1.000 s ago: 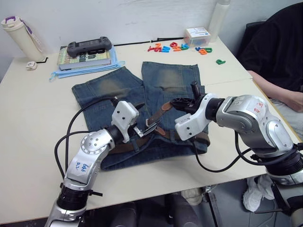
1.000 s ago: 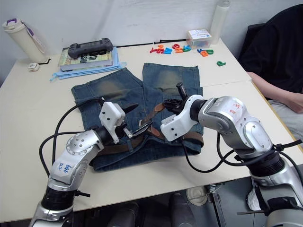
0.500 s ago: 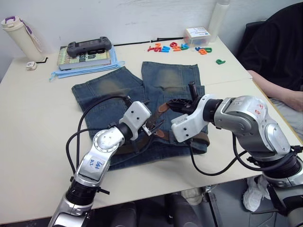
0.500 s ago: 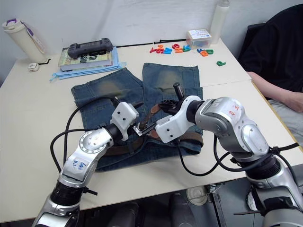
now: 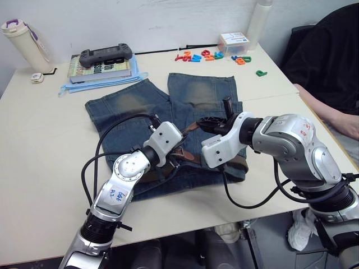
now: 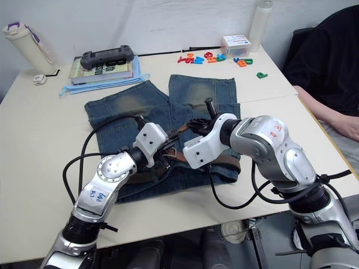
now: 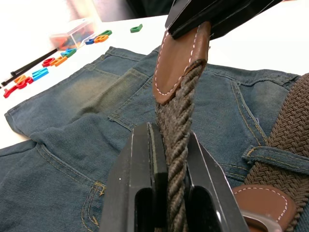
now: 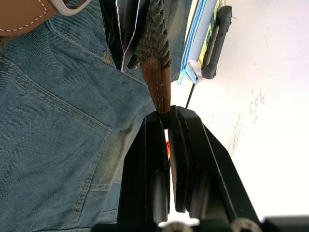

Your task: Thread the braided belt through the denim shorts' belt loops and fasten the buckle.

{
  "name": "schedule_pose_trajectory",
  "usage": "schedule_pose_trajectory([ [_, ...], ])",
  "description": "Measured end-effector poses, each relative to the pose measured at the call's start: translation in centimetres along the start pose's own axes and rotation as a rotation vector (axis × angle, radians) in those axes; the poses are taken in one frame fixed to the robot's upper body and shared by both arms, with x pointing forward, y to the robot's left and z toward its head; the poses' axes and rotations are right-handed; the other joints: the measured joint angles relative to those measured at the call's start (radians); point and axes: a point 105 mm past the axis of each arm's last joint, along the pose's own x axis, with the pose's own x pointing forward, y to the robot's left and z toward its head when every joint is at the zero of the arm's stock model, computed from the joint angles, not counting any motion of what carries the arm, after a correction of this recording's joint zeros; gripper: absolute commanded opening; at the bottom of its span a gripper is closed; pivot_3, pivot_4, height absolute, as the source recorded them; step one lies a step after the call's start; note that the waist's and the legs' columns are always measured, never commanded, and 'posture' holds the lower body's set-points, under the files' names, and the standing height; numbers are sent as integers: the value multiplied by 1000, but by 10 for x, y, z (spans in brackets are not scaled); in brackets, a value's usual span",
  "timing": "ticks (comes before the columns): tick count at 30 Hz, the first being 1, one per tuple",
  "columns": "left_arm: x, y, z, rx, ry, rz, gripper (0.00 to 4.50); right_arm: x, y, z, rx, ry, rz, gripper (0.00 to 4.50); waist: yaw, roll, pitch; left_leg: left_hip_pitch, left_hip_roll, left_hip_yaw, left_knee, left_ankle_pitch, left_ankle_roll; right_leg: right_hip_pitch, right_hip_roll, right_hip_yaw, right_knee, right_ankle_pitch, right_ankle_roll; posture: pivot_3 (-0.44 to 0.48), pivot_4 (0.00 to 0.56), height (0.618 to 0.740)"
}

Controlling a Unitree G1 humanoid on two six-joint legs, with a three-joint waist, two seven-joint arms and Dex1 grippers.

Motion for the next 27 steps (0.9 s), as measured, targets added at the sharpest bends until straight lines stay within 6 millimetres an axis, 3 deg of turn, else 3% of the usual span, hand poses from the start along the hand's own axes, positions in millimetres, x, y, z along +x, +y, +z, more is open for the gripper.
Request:
schedule_pose_trajectory([
  [3, 0, 1, -1, -36, -1, 10, 34, 2, 2, 0, 50, 0, -12, 0, 0, 0, 0, 0, 0, 0, 0, 0, 0, 0, 0, 0, 0, 0, 0, 0, 150, 714],
  [4, 0, 2, -2, -73, -2, 11, 0, 4, 3, 0, 84, -2, -19, 606, 0, 0, 0, 0, 0, 0, 0, 0, 0, 0, 0, 0, 0, 0, 0, 0, 150, 714],
  [6, -1, 2, -5, -152, -8, 13, 0, 5, 2, 1, 137, -6, -44, 1208, 0, 0, 0, 0, 0, 0, 0, 0, 0, 0, 0, 0, 1, 0, 0, 0, 150, 714],
  [12, -9, 6, -5, -375, -67, -6, 0, 4, 0, 0, 345, -4, -91, 3876, -1, 0, 0, 0, 0, -3, 1, 0, 0, 0, 0, 0, 1, 0, 0, 0, 150, 714],
  [19, -14, 7, -1, -524, -114, -37, 0, -2, 11, -1, 852, -22, -94, 3876, 2, 0, 0, 0, 0, -4, 1, 0, 0, 0, -1, 0, 1, 0, 0, 0, 150, 714],
  [23, -15, 8, 2, -592, -141, -48, 0, 11, 32, 22, 1188, -79, -50, 3876, -2, 0, 0, 0, 0, -4, 1, 0, 0, -1, 0, 0, 2, 0, 0, 0, 150, 714],
  [27, -16, 8, 2, -620, -143, -53, 0, 17, 41, 40, 1331, -112, -16, 3876, 0, 0, 0, 0, -1, -4, 1, 0, 0, -1, -1, 0, 3, 0, 0, 0, 150, 714],
])
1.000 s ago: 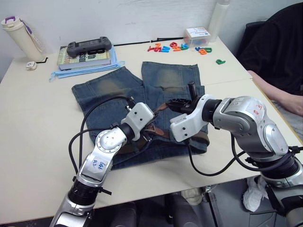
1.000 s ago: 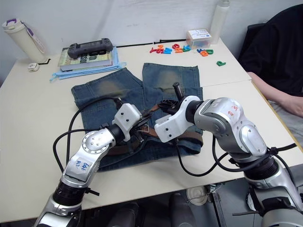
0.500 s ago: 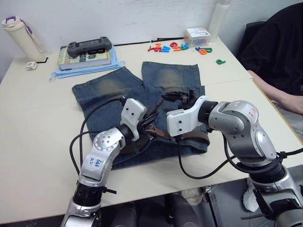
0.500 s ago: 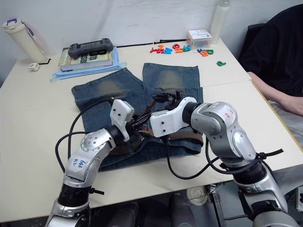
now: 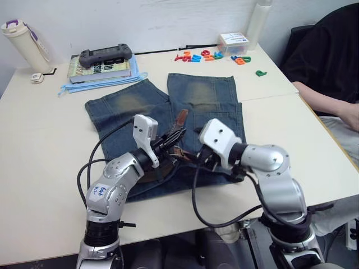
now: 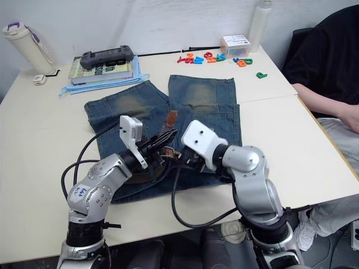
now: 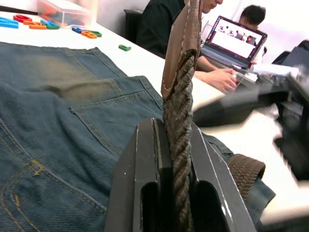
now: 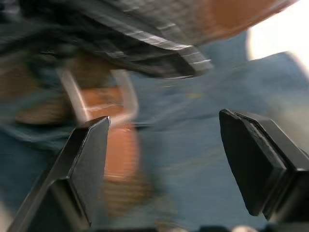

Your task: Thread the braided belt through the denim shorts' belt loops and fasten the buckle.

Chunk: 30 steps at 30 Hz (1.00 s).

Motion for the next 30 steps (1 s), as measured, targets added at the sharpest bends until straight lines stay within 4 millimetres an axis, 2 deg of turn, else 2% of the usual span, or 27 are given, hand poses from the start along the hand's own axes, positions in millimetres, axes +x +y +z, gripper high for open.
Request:
schedule_pose_trajectory([
  [2, -2, 0, 3, -8, -8, -5, 0, 4, 11, -7, 61, 11, 4, 3876, 0, 0, 0, 0, 0, 0, 0, 0, 0, 0, 0, 0, 0, 0, 0, 0, 150, 714],
  [6, -3, -2, 7, -10, -21, -15, 0, 4, 15, -21, 63, 60, -2, 3876, 0, 0, 0, 0, 0, 0, 0, 0, 0, 0, 0, 0, 0, 0, 0, 0, 150, 714],
  [8, -2, -3, 20, 1, -61, -25, 0, 2, 19, -42, 45, 141, 5, 3876, 1, 0, 0, 0, -1, 0, 0, 0, 0, 0, 0, -1, -1, 0, 0, 0, 150, 714],
  [10, -1, -1, 37, 20, -101, -18, 0, 2, 23, -54, 29, 187, 18, 3876, -1, 0, 0, 0, -1, 0, 0, 0, 0, 0, 0, -1, 0, 0, 0, 0, 150, 714],
  [12, -4, 0, 50, 16, -136, -12, 0, 2, 23, -55, 13, 191, 15, 3876, -4, 0, 0, 0, 0, 1, -1, 0, 0, 0, 1, 0, 0, 0, 0, 0, 150, 714],
  [17, -19, 13, 63, -19, -138, 16, 0, 4, 23, -58, 3, 202, 14, 3876, -3, 0, 0, 0, 1, 0, 0, 0, 0, 0, 1, 0, -1, 0, 0, 0, 150, 714],
  [19, -30, 18, 63, -46, -121, 17, 0, 5, 24, -59, 4, 203, 18, 3876, -3, 0, 0, 0, 1, 0, 0, 0, 0, 0, 1, 0, -1, 0, 0, 0, 150, 714],
  [23, -60, 32, 47, -142, -65, 60, 0, 4, 21, -62, -6, 217, 14, 3876, -1, 0, 0, 0, 1, 0, 0, 0, -1, 0, 1, 0, -1, 0, 0, 0, 150, 714],
  [30, -72, 42, 48, -191, -93, 115, 0, 4, 22, -63, -11, 219, 20, 3876, 2, 0, 0, 0, 0, -1, 0, 0, -1, 1, 0, -1, -2, 0, 0, 0, 150, 714],
])
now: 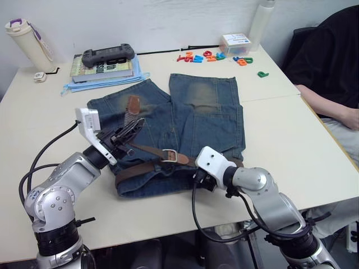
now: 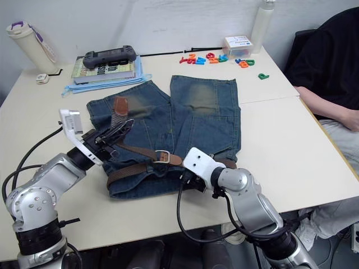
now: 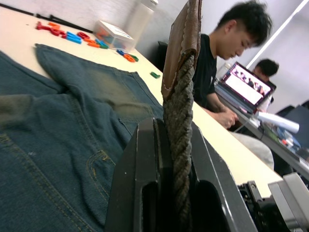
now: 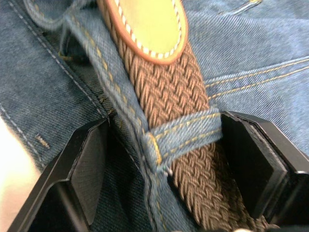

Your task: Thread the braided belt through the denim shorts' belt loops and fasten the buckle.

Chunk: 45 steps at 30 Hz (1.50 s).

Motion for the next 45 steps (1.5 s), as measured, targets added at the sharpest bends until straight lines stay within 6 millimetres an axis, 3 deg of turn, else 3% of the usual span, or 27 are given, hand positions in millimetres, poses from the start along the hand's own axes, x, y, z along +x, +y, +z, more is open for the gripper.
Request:
schedule_pose_trajectory([
  [2, -4, 13, 1, -31, -16, 56, 0, -1, 0, -1, -3, 2, 8, 3876, 0, 0, 0, 0, 0, 0, 0, 0, 0, 0, 0, 0, 0, 0, 0, 0, 150, 714],
  [15, -14, 26, -14, -122, -24, 116, 0, -19, -5, -17, -50, 70, 0, 3876, 10, -1, -1, 0, 0, -1, -1, 0, 0, 1, 0, -1, -3, 0, 0, 0, 150, 714],
  [23, -7, 10, -22, -81, 14, 45, 0, -24, -8, -20, -6, 78, -9, 3876, 25, -3, -2, 0, -1, -2, 0, 0, 0, 3, -1, -2, -3, 0, 1, 0, 150, 714],
  [29, 1, -3, -35, -27, 54, -3, 0, -29, 5, 27, 65, -132, 120, 3876, 19, -3, -2, 0, 0, -2, -1, 0, 0, 2, 0, -2, -4, 0, 0, 0, 150, 714],
  [36, 6, -6, -40, -19, 57, -5, 0, -43, -12, 73, 163, -321, 135, 3876, 22, -3, -2, -1, 0, -2, -1, 0, 0, 2, -1, -2, -4, 0, 0, 0, 150, 714],
  [39, 7, -5, -40, -14, 59, 2, 0, -37, -21, 76, 212, -324, 84, 3044, 21, -2, -2, -1, 0, -2, -2, 0, 1, 1, -1, -2, -4, 0, 0, 0, 150, 714],
  [45, 13, -12, -38, 15, 62, -20, 0, -28, -23, 70, 222, -287, 33, 60, 21, -2, -1, -1, -1, -2, -2, 0, 1, 1, -1, -2, -5, 0, 0, 0, 150, 714],
])
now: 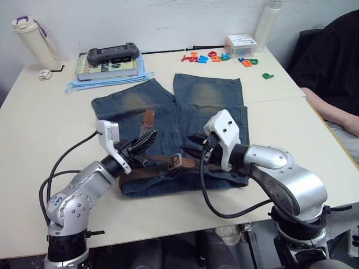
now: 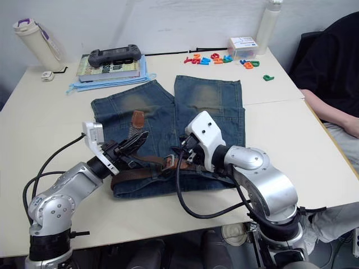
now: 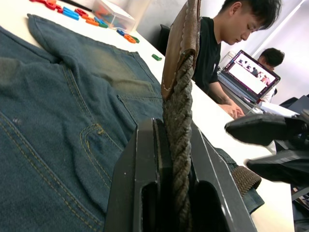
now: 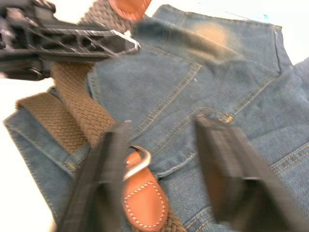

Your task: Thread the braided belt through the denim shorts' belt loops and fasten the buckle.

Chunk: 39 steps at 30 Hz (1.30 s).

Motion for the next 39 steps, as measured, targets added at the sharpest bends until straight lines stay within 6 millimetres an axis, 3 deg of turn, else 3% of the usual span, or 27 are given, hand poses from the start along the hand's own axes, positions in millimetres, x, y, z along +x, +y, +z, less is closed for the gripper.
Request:
schedule_pose_trajectory([
  [13, 0, -2, 1, 22, 19, 6, 0, 12, 21, -20, -50, 74, 40, 20, -2, 0, 0, 0, 0, 0, 0, 0, 0, 0, 0, 0, 0, 0, 0, 0, 150, 714],
  [25, -5, -7, 8, 36, 36, -15, 0, 26, 27, -42, -46, 133, 21, 20, -3, 0, 0, 0, 1, 0, -1, 0, 0, 0, 1, 0, -1, 0, 0, 0, 150, 714],
  [39, -6, -4, 9, 54, 56, -2, 0, 43, 38, -37, -82, 113, 18, 20, -5, 0, 0, 0, 1, 0, -1, 0, 0, 0, 1, 0, -1, 0, 0, 0, 150, 714],
])
